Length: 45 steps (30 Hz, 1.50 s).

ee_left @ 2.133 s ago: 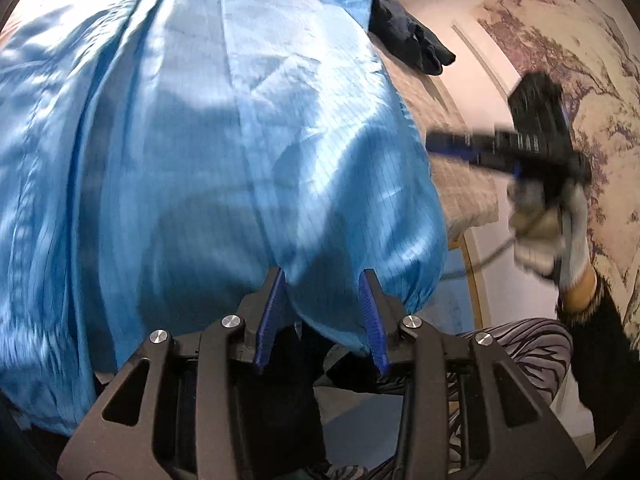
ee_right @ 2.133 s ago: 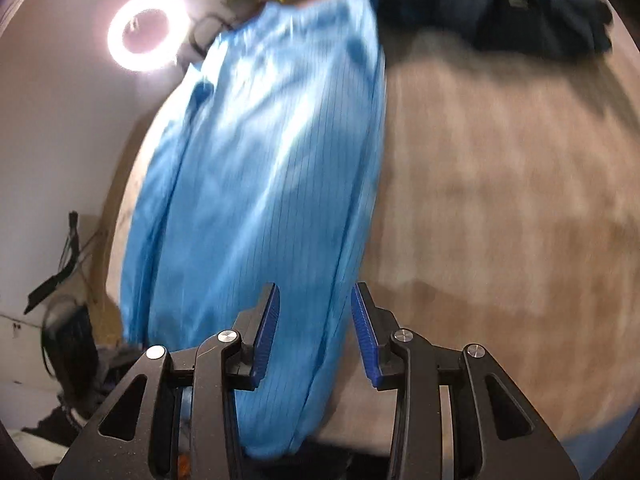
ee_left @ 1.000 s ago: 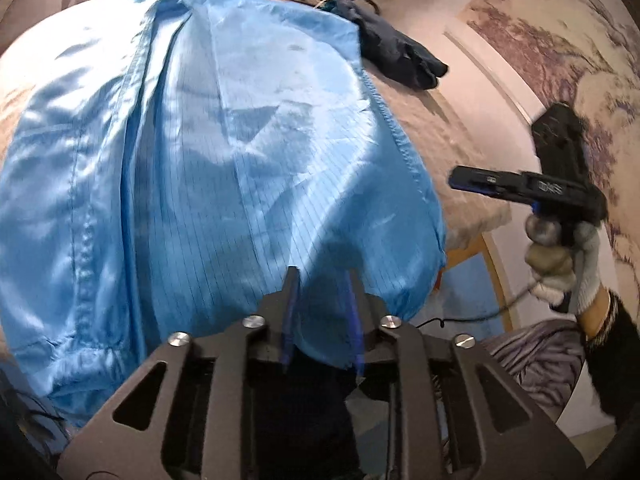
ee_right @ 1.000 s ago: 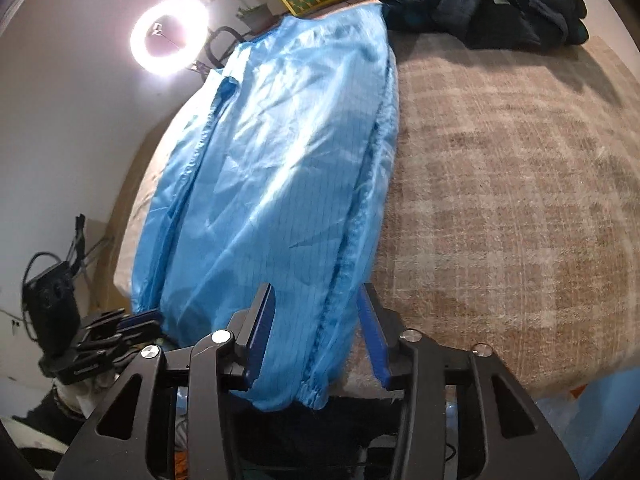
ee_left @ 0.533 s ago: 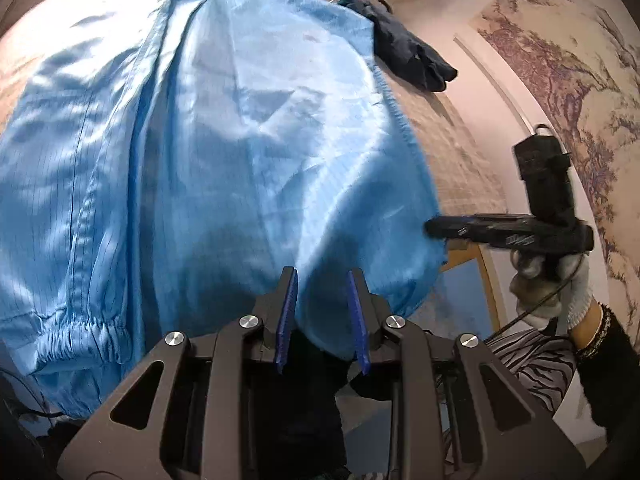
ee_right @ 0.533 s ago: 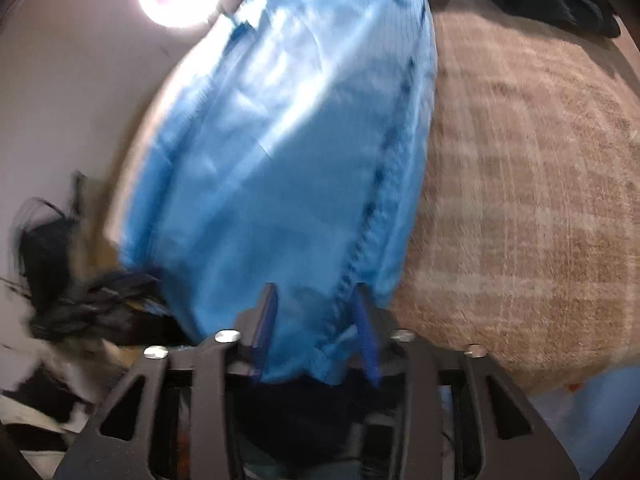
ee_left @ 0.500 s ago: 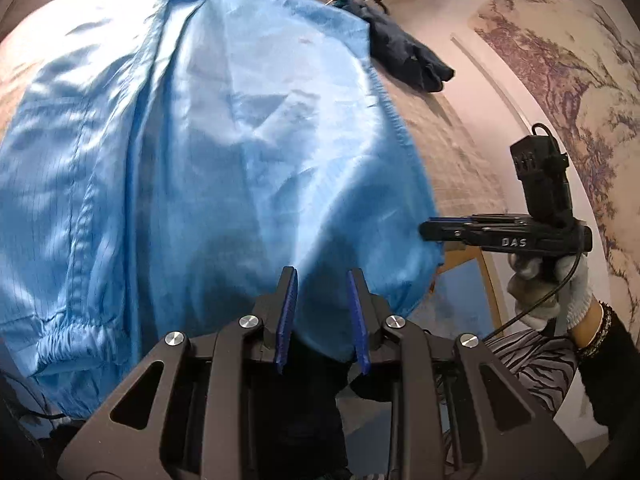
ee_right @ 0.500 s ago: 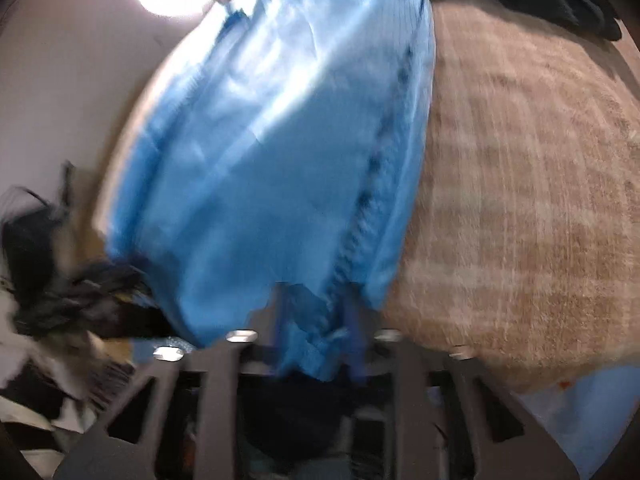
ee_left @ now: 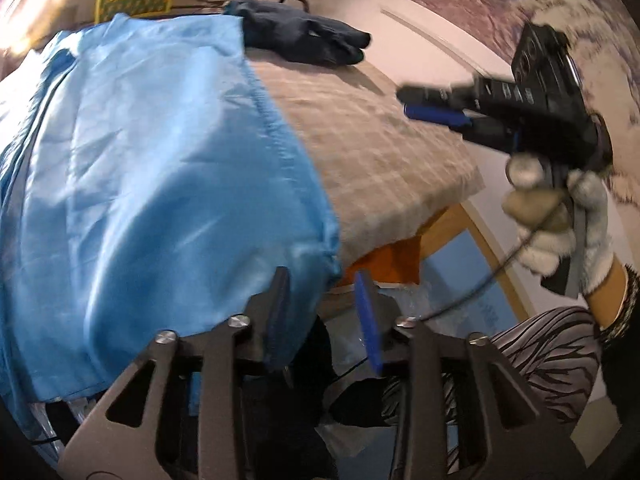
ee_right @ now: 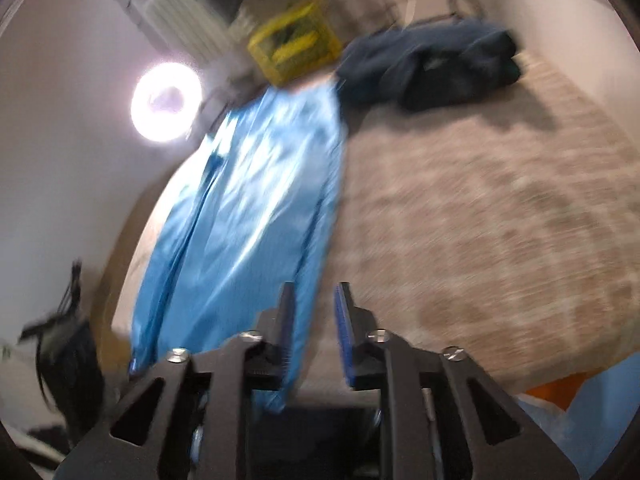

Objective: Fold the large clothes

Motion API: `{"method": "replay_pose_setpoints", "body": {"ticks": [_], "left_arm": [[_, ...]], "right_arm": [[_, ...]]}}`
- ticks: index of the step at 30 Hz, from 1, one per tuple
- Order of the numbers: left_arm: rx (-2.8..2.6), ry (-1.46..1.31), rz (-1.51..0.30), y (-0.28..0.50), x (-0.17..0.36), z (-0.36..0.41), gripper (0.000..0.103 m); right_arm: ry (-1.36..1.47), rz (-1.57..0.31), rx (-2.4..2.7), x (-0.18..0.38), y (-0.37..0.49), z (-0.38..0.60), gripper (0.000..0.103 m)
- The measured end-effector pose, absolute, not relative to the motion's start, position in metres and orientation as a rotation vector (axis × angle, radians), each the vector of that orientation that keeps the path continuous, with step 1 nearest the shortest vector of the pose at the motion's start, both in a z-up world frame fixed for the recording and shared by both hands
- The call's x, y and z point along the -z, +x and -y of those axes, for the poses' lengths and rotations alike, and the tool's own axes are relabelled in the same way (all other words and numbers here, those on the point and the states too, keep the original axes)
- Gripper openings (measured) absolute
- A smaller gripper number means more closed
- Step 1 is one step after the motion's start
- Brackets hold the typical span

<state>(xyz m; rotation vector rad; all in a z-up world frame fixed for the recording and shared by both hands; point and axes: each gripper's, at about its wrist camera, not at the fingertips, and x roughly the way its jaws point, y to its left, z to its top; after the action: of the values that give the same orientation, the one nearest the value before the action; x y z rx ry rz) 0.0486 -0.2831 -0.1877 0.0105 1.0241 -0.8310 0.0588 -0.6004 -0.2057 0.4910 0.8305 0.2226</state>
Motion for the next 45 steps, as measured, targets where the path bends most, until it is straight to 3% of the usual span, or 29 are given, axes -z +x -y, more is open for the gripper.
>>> {"method": "replay_pose_setpoints", "body": {"ticks": [2, 7, 11, 16, 20, 21, 25, 28, 34, 36, 37, 38, 43, 45], "left_arm": [[0.834, 0.031, -1.014, 0.046, 0.190, 0.288, 0.038], [0.835, 0.097, -1.001, 0.042, 0.197, 0.300, 0.039], [0.827, 0.173, -0.981, 0.043, 0.201, 0.319, 0.051], [0.752, 0.233, -0.977, 0.055, 0.212, 0.335, 0.052], [0.762, 0.244, -0.968, 0.068, 0.217, 0.332, 0.004], [0.792, 0.205, -0.992, 0.072, 0.215, 0.328, 0.001], [0.938, -0.090, -1.081, 0.077, 0.181, 0.286, 0.000], [0.948, -0.089, -1.028, 0.068, 0.159, 0.271, 0.000], [0.850, -0.025, -1.021, 0.075, 0.178, 0.276, 0.000], [0.839, 0.029, -1.022, 0.072, 0.185, 0.287, 0.017], [0.834, 0.068, -1.011, 0.069, 0.188, 0.293, 0.041], [0.841, 0.102, -0.988, 0.065, 0.190, 0.300, 0.053], [0.815, 0.276, -0.953, 0.054, 0.206, 0.330, 0.053], [0.788, 0.341, -0.957, 0.055, 0.219, 0.340, 0.043]], "right_arm": [[0.501, -0.798, -0.176, 0.205, 0.060, 0.613, 0.040], [0.522, -0.809, -0.161, 0.206, 0.075, 0.625, 0.040], [0.552, -0.820, -0.212, 0.204, 0.085, 0.630, 0.040], [0.578, -0.807, -0.238, 0.204, 0.093, 0.643, 0.040], [0.610, -0.815, -0.255, 0.211, 0.116, 0.651, 0.040], [0.614, -0.819, -0.259, 0.213, 0.124, 0.651, 0.040], [0.618, -0.837, -0.304, 0.220, 0.165, 0.644, 0.044], [0.638, -0.844, -0.351, 0.229, 0.209, 0.634, 0.064], [0.544, -0.922, -0.339, 0.250, 0.297, 0.606, 0.064], [0.564, -0.914, -0.370, 0.253, 0.308, 0.607, 0.064], [0.574, -0.923, -0.395, 0.255, 0.312, 0.608, 0.064], [0.569, -0.934, -0.411, 0.255, 0.315, 0.610, 0.064], [0.545, -0.898, -0.422, 0.249, 0.305, 0.637, 0.064], [0.584, -0.887, -0.408, 0.251, 0.302, 0.649, 0.064]]}}
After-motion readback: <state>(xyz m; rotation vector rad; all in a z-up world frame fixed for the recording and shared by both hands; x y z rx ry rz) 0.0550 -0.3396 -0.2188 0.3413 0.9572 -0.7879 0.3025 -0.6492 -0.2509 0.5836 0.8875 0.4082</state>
